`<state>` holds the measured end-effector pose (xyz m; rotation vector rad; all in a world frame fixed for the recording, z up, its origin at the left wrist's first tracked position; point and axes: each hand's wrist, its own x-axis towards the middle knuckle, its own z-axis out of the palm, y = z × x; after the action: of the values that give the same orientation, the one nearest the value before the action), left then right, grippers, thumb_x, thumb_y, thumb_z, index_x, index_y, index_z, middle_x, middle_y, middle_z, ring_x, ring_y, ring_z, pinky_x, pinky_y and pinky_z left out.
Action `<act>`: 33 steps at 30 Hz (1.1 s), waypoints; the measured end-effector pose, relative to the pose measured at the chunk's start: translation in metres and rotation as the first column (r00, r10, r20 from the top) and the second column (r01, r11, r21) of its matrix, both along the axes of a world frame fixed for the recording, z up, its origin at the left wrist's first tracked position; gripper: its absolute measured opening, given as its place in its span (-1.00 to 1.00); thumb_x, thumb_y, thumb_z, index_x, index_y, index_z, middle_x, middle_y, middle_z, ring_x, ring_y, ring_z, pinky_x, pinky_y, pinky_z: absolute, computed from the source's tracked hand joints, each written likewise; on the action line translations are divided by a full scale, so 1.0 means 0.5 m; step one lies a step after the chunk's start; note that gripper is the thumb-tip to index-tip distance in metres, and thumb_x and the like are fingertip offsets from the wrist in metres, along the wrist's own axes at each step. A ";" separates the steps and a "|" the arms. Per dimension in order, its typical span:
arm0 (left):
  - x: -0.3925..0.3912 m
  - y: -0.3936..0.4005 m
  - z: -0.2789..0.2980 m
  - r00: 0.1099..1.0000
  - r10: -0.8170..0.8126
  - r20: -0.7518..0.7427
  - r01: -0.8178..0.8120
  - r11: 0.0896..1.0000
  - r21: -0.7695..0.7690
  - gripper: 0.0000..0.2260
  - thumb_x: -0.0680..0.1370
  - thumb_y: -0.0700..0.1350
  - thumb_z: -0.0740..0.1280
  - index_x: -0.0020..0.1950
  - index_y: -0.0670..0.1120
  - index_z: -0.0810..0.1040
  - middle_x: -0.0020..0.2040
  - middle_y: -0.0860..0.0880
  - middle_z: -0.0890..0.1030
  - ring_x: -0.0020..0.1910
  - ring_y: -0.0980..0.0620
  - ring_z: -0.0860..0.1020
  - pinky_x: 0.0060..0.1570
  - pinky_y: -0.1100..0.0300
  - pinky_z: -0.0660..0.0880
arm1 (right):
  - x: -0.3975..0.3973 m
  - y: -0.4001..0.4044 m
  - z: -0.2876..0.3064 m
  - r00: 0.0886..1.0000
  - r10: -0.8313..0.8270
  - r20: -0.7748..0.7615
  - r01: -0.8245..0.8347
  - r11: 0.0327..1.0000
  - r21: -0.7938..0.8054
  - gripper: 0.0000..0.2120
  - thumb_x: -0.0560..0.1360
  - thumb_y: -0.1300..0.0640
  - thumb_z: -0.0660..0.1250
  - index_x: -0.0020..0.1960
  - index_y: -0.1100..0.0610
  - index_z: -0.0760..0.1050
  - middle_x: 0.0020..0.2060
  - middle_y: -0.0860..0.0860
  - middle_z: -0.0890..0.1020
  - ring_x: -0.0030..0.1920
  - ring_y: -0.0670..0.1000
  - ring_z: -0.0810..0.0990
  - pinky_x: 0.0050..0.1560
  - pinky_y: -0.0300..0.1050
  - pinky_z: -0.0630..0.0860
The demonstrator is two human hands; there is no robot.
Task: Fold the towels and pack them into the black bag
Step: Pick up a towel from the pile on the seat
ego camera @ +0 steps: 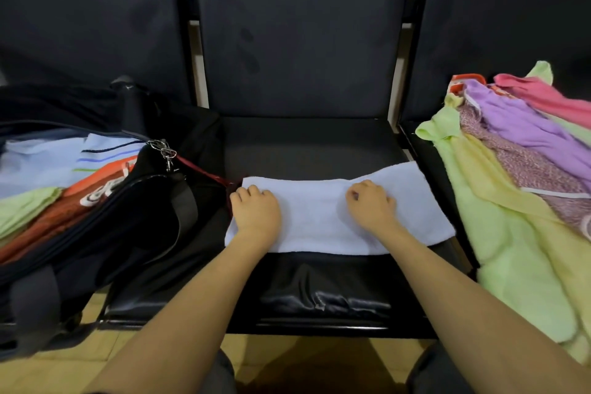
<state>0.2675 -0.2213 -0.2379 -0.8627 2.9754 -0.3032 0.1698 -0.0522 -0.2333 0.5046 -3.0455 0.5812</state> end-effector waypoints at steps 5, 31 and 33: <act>0.027 -0.004 -0.015 0.988 0.142 -0.065 -0.139 0.989 0.052 -0.69 0.58 -0.16 0.13 0.29 -0.24 0.30 0.26 -0.22 0.41 0.24 -0.17 0.40 0.19 0.10 0.35 | 0.018 0.022 -0.011 0.992 0.064 -0.107 -0.050 0.990 0.131 -0.71 0.63 0.08 0.03 0.27 0.08 0.40 0.24 0.03 0.42 0.25 0.07 0.35 0.24 0.01 0.25; 0.054 -0.061 0.103 0.775 0.207 -0.597 0.128 0.873 0.470 -0.74 0.62 -0.02 0.18 0.12 -0.21 0.41 -0.10 -0.11 0.57 -0.13 -0.11 0.56 -0.24 0.11 0.40 | 0.071 -0.166 -0.049 0.892 0.303 0.335 -0.368 0.918 0.148 -0.42 0.59 -0.27 -0.16 0.55 -0.14 -0.21 0.53 -0.06 -0.28 0.52 -0.01 -0.31 0.44 0.12 -0.36; 0.049 -0.059 0.105 0.724 0.308 -0.617 0.222 0.743 0.632 -0.76 0.59 -0.03 0.21 0.06 -0.22 0.44 -0.19 -0.07 0.54 -0.22 -0.05 0.53 -0.31 0.16 0.37 | 0.070 -0.168 -0.040 0.885 0.337 0.320 -0.333 0.940 -0.068 -0.47 0.62 -0.20 -0.04 0.55 -0.09 0.01 0.55 -0.04 -0.14 0.54 -0.02 -0.20 0.47 0.06 -0.28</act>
<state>0.2921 -0.2506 -0.1855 -1.0921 3.1836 1.3500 0.2048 -0.1364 -0.2533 1.0513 -3.2797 0.7616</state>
